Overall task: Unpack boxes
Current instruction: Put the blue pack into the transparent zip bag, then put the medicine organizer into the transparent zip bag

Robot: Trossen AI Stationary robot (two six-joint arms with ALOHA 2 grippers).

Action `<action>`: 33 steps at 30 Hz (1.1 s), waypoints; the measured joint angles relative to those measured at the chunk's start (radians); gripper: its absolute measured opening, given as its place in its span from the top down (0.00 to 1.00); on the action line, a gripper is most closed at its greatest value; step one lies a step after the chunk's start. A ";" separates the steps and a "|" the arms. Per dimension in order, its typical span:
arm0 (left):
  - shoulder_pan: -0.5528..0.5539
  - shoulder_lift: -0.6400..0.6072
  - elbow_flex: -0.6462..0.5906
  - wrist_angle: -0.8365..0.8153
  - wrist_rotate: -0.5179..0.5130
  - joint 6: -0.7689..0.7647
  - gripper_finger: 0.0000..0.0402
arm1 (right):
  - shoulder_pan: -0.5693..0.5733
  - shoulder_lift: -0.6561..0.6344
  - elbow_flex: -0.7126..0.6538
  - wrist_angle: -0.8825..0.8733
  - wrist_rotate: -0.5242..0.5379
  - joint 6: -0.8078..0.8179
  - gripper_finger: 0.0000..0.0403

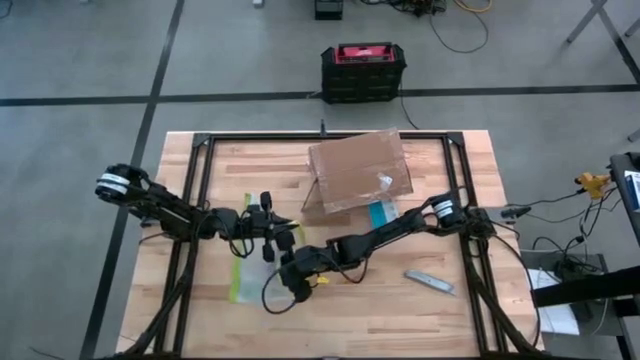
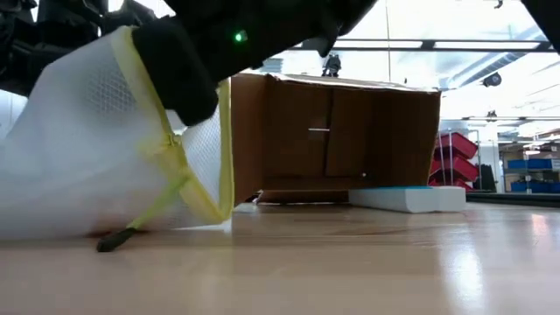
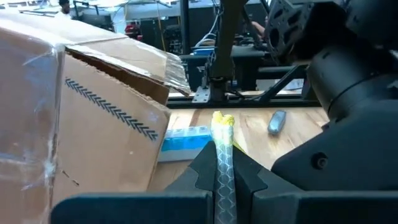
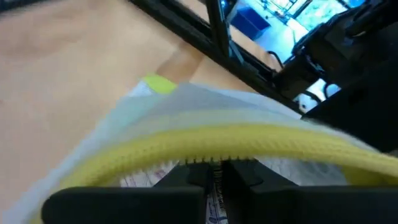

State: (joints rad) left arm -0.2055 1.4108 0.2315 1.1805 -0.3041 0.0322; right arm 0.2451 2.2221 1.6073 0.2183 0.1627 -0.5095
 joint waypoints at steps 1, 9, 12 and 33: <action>0.001 0.000 -0.002 -0.003 0.000 0.001 1.00 | 0.000 0.002 0.000 0.004 0.002 0.000 0.95; 0.002 0.000 -0.010 -0.091 0.001 -0.011 1.00 | -0.022 0.001 0.005 0.010 -0.143 0.235 0.70; 0.001 0.000 -0.010 -0.099 0.006 -0.015 1.00 | -0.025 -0.005 0.007 -0.001 -0.175 0.304 0.60; -0.001 0.001 -0.012 -0.134 0.007 -0.044 1.00 | -0.014 -0.259 -0.118 -0.813 -0.022 0.621 0.48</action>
State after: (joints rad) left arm -0.2062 1.4120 0.2199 1.0464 -0.2974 -0.0120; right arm 0.2311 1.9636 1.4896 -0.5942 0.1409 0.1114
